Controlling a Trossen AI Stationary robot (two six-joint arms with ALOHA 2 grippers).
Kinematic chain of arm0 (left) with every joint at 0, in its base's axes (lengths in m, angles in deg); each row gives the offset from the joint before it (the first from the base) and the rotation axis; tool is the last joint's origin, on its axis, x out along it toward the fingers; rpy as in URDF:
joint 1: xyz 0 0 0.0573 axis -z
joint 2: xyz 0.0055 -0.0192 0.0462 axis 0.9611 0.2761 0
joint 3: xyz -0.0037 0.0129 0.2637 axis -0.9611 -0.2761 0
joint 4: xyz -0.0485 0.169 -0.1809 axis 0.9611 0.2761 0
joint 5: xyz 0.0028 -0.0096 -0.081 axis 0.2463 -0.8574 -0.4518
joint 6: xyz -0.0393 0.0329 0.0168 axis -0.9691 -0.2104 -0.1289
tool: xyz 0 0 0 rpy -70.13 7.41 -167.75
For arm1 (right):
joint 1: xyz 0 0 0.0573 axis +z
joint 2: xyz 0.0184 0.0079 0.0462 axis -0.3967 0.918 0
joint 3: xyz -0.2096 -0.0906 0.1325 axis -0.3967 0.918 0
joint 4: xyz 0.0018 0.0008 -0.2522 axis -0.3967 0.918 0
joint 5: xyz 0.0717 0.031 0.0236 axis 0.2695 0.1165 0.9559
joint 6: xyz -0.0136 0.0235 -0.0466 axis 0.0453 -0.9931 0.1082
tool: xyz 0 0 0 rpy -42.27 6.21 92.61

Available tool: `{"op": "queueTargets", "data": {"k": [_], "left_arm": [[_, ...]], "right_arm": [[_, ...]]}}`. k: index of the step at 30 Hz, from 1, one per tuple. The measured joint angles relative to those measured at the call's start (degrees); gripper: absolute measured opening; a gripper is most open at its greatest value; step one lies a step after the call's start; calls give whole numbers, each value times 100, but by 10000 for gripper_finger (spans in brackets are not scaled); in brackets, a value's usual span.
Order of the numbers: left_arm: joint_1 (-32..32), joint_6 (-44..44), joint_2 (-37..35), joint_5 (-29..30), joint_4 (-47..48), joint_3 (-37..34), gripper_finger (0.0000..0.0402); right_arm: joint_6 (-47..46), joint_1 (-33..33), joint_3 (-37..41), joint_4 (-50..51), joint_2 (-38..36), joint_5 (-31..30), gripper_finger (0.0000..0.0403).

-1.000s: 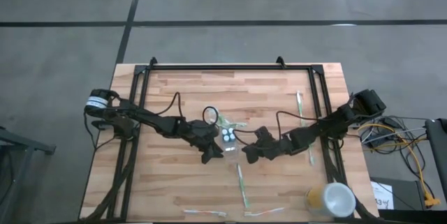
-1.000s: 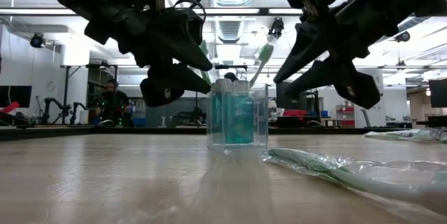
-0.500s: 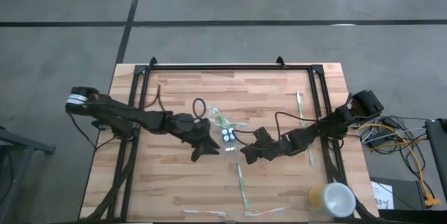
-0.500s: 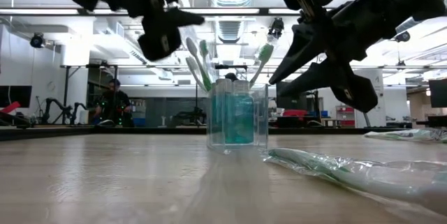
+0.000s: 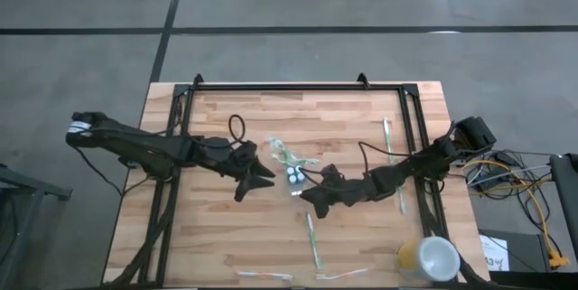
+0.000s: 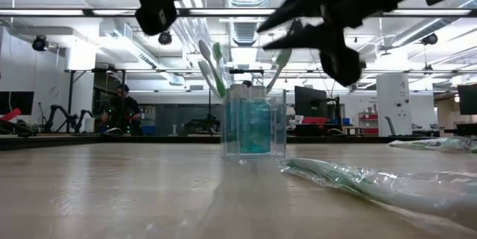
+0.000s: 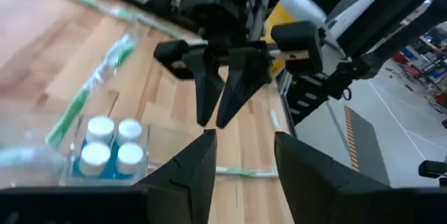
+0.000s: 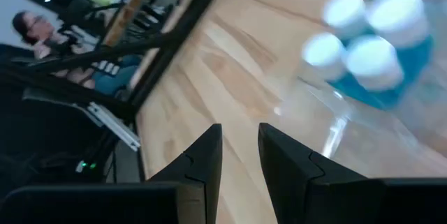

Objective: Pick & Place toothbrushing station
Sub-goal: Adjust the transparent organizer

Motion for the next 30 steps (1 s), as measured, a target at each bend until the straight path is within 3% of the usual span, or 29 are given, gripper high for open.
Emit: {"op": "queueTargets", "data": {"k": [12, 17, 20, 24, 27, 30], "left_arm": [[2, 146, -602, 901, 946, -9, 149], [-25, 69, -453, 1687, 1075, -15, 149], [-61, -242, -433, 2151, 1246, -15, 149], [-61, -795, -431, 2241, 2025, -35, 149], [-60, -1326, -429, 2314, 2519, -249, 149], [-75, -1883, -429, 2683, 2430, -638, 149]], "right_arm": [[355, -2, -34, 646, -347, -57, 91], [443, -15, -36, 1083, -689, -529, 91], [323, -40, -36, 1508, -990, -538, 91], [217, -32, -36, 2188, -1456, -538, 91], [329, -24, -34, 2380, -1847, -580, 91], [643, -24, -34, 2380, -2250, -831, 91]]}}
